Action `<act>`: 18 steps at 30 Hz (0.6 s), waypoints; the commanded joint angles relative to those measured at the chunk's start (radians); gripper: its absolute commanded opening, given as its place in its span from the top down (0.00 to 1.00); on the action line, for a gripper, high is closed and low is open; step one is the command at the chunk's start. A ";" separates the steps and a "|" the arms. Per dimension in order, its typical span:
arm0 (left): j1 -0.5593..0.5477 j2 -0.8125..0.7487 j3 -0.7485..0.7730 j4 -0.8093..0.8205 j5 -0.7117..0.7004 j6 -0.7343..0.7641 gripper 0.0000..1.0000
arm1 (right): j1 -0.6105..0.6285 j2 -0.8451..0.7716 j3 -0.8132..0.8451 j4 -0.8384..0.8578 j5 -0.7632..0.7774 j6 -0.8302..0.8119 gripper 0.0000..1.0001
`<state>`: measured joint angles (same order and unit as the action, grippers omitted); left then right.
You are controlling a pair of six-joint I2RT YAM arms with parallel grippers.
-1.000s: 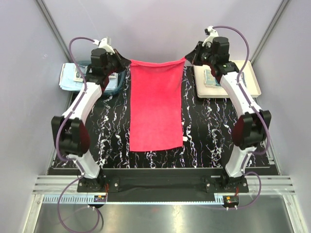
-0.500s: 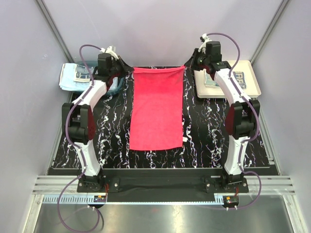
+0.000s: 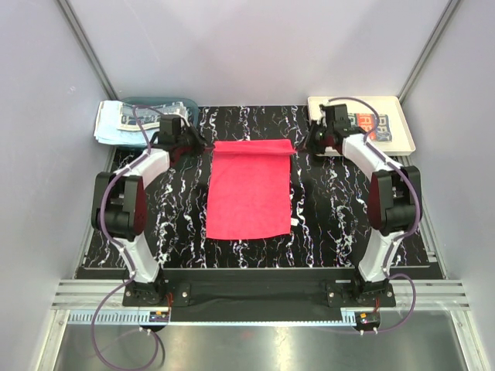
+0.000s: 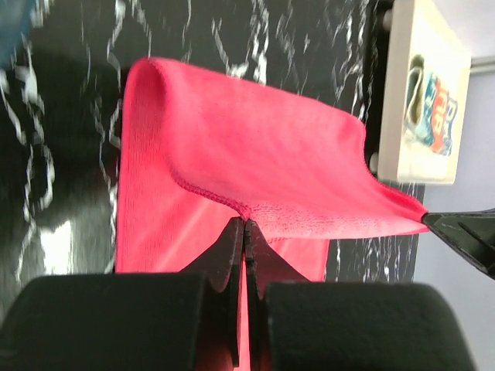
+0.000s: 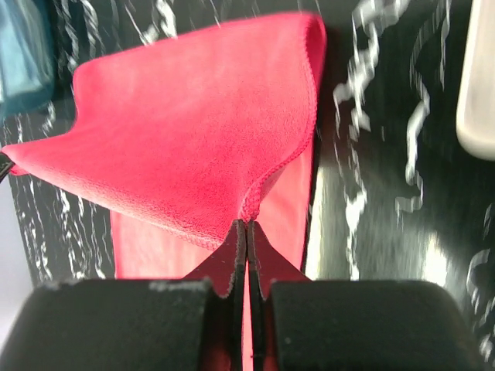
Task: Fold and stack the towels
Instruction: Fold the towel
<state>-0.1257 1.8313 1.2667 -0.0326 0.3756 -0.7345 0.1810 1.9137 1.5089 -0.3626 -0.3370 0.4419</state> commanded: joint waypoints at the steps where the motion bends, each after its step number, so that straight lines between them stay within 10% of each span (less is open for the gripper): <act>1: -0.018 -0.115 -0.068 0.010 0.000 -0.029 1.00 | -0.003 -0.125 -0.094 0.043 -0.013 0.060 1.00; 18: -0.117 -0.306 -0.303 -0.127 -0.112 -0.071 1.00 | 0.101 -0.308 -0.455 0.094 0.030 0.178 1.00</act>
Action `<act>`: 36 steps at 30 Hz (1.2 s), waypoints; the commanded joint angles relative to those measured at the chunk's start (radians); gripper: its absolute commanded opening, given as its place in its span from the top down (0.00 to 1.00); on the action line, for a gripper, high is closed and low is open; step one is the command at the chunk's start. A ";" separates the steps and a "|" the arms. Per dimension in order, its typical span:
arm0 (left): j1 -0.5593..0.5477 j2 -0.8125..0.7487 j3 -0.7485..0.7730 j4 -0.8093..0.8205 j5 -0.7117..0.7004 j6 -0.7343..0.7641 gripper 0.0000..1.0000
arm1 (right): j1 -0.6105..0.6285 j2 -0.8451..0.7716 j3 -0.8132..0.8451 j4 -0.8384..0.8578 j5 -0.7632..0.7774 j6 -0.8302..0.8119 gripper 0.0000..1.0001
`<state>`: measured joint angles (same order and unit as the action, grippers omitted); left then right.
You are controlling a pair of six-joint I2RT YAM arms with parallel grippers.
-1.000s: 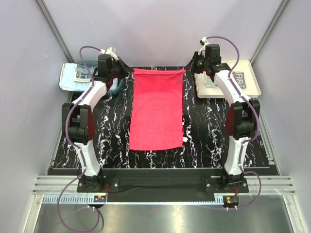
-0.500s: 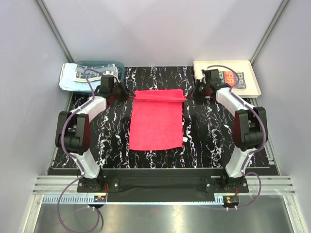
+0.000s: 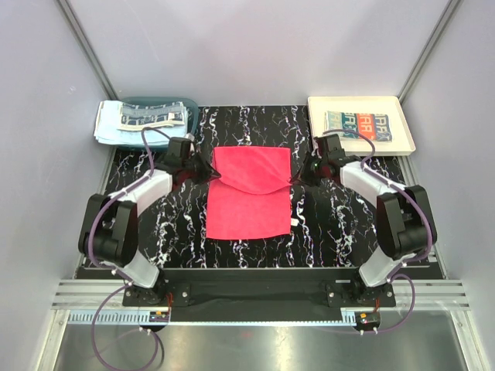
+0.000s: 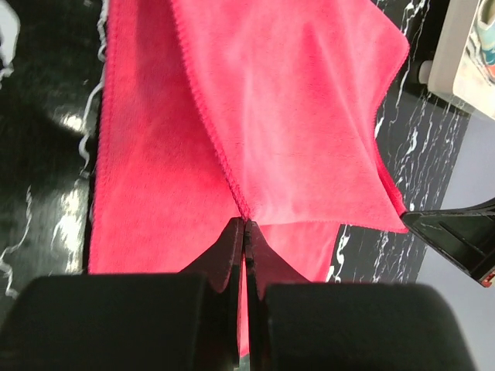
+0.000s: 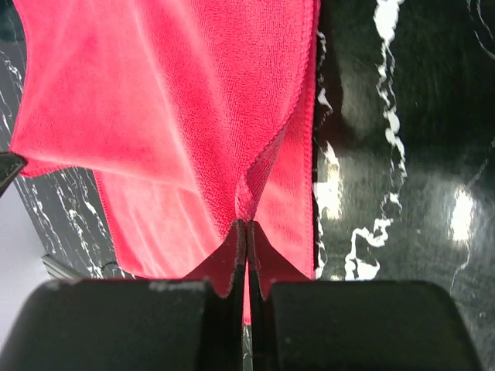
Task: Fold and stack the towels
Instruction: Fold the towel
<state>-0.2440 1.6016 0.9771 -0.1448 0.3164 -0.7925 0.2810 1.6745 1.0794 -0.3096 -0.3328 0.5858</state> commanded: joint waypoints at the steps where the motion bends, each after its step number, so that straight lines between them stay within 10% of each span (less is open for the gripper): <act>1: 0.000 -0.087 -0.032 -0.021 -0.059 -0.011 1.00 | 0.003 -0.087 -0.035 0.044 0.028 0.042 1.00; 36: 0.000 -0.362 -0.127 -0.265 -0.068 0.079 1.00 | 0.115 -0.341 -0.205 -0.075 0.158 0.091 1.00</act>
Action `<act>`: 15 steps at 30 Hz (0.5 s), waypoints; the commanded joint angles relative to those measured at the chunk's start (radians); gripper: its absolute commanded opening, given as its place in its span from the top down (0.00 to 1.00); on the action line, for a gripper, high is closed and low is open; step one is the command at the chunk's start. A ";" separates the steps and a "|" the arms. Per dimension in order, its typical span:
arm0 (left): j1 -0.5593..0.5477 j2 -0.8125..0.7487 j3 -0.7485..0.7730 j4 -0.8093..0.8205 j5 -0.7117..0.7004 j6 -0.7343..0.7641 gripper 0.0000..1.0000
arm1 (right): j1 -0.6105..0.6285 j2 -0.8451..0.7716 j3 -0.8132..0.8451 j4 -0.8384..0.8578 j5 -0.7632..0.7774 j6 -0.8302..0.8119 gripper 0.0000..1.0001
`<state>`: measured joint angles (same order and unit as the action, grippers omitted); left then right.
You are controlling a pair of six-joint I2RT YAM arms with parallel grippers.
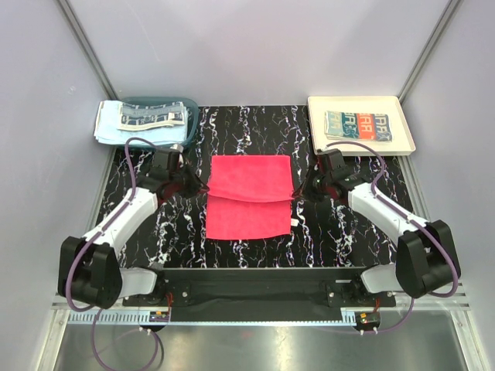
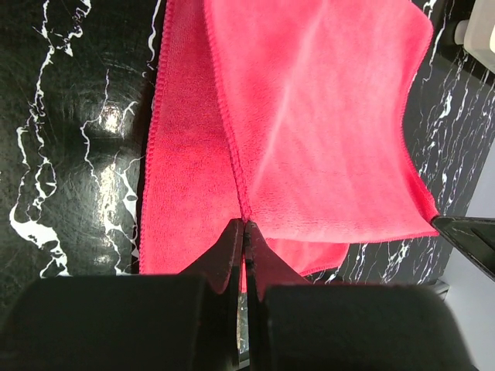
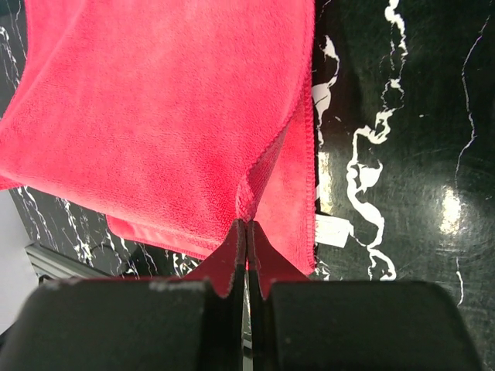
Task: Fold and stack the towels
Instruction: Fold the towel
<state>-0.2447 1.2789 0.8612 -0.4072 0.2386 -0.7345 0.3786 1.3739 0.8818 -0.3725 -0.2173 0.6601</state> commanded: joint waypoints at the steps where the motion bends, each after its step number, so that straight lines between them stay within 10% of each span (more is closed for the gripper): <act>1: 0.001 -0.047 -0.016 -0.005 0.010 0.023 1.00 | 0.022 -0.041 -0.010 -0.019 0.045 0.021 1.00; 15: 0.002 -0.108 -0.060 -0.024 0.016 0.029 1.00 | 0.069 -0.084 -0.024 -0.040 0.073 0.047 1.00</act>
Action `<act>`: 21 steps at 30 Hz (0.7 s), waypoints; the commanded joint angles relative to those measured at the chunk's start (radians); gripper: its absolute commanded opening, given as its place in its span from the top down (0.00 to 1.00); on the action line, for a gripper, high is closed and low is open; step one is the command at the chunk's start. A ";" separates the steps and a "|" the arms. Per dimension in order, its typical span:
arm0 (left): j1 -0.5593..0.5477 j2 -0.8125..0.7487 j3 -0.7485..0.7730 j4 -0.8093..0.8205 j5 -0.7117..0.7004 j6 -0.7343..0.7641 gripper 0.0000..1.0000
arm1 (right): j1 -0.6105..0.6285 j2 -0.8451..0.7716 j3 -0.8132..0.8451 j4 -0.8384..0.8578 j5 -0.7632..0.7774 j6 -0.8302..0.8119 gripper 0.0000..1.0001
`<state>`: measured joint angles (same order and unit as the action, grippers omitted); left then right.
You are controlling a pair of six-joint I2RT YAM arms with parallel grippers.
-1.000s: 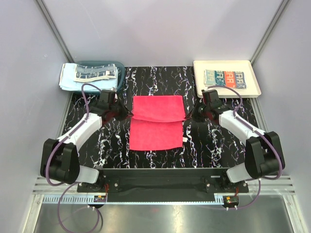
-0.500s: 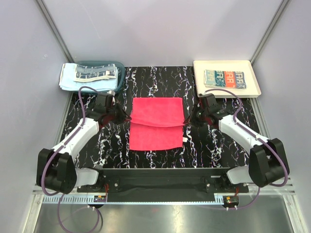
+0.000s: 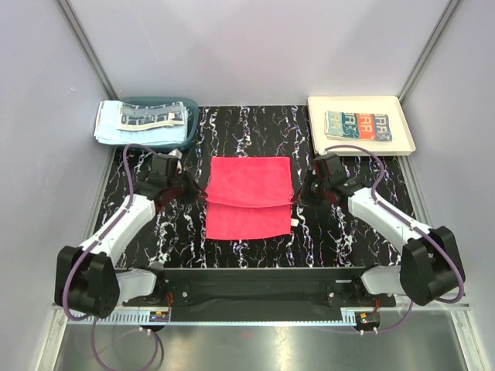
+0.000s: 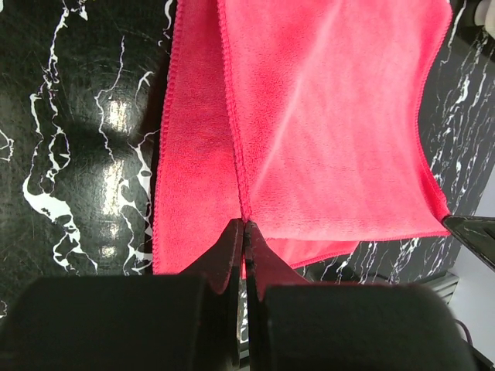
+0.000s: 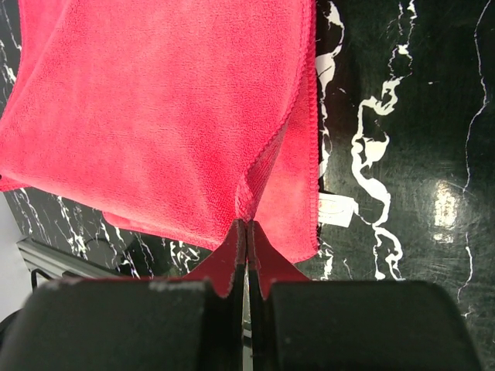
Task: Fold and stack the towels
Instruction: Fold the towel
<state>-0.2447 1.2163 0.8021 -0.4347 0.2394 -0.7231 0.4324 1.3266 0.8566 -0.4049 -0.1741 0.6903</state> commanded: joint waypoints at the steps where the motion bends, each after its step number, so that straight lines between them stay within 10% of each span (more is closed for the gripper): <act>1: 0.001 -0.055 -0.003 0.001 0.015 0.019 1.00 | 0.019 -0.040 -0.002 -0.011 0.031 0.018 1.00; 21: 0.001 -0.146 -0.075 -0.022 0.041 0.021 1.00 | 0.071 -0.110 -0.048 -0.041 0.071 0.055 1.00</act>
<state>-0.2447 1.1053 0.7395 -0.4725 0.2516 -0.7139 0.4915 1.2541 0.8120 -0.4400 -0.1390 0.7303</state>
